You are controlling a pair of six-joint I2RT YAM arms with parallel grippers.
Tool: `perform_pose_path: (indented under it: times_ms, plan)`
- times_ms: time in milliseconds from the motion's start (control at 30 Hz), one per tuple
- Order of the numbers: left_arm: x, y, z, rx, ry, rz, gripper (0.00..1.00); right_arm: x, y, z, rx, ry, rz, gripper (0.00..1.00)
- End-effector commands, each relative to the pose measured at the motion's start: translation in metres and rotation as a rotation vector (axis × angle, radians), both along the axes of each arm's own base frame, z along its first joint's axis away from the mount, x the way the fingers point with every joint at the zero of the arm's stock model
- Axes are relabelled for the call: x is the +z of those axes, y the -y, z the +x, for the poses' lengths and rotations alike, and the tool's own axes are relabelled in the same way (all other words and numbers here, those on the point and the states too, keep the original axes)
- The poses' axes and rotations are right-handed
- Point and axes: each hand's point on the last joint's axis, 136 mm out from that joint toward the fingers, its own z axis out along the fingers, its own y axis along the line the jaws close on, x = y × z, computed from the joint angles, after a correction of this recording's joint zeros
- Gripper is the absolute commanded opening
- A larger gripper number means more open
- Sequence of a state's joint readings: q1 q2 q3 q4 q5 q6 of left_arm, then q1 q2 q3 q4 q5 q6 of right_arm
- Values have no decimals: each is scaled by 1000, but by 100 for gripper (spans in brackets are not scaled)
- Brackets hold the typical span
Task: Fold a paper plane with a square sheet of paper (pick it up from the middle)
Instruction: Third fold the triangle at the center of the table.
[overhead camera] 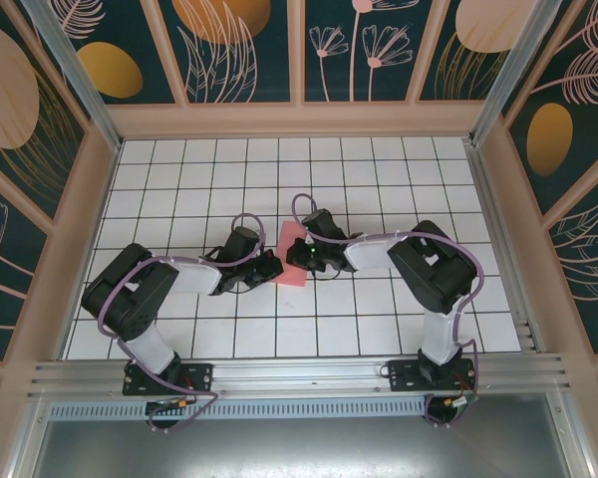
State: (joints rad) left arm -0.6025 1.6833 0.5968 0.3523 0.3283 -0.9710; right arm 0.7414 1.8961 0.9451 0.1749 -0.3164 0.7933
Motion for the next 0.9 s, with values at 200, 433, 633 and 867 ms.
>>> perform_pose_path:
  times_ms: [200,433,633,867]
  plan:
    - [-18,-11,-16,1,-60,44,0,-4,75,29,-163,41,-160,9]
    - [47,11,6,-39,74,-65,14,36,29,24,-88,117,-91,9]
    - [68,5,31,-27,162,32,18,38,27,13,-134,86,-73,10]
    - [48,10,46,-70,154,111,13,48,46,-7,-216,42,-20,27]
